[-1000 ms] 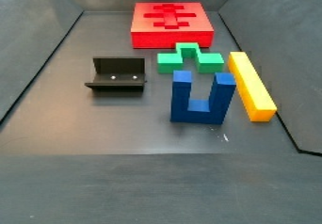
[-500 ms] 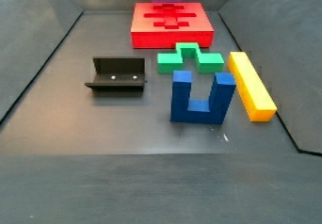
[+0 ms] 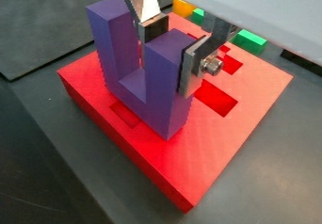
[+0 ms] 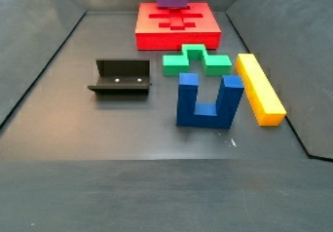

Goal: Pick up the purple object. Move up. Move to above the board. Insert the purple object.
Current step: Insert the purple object.

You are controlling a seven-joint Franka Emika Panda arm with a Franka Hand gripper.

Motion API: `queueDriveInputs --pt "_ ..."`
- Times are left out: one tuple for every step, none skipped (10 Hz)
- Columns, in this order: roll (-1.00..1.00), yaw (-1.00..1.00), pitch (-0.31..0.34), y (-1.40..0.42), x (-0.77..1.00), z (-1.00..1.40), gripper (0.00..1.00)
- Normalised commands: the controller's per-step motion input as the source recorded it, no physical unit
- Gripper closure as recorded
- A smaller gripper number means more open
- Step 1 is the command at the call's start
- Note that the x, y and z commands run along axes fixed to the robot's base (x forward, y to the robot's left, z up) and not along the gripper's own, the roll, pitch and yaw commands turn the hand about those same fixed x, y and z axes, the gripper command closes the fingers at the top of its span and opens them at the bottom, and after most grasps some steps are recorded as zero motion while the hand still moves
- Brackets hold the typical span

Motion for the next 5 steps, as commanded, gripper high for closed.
queueDriveInputs --pt "0.11 0.09 -0.064 0.00 0.00 -0.04 1.00" --pt "0.05 0.00 -0.023 0.00 -0.09 0.00 1.00" --pt "0.00 0.00 -0.034 0.01 -0.01 -0.02 1.00" --pt "0.00 -0.01 -0.030 0.06 0.00 -0.05 1.00" --pt "0.00 -0.02 -0.024 0.11 0.10 -0.06 1.00"
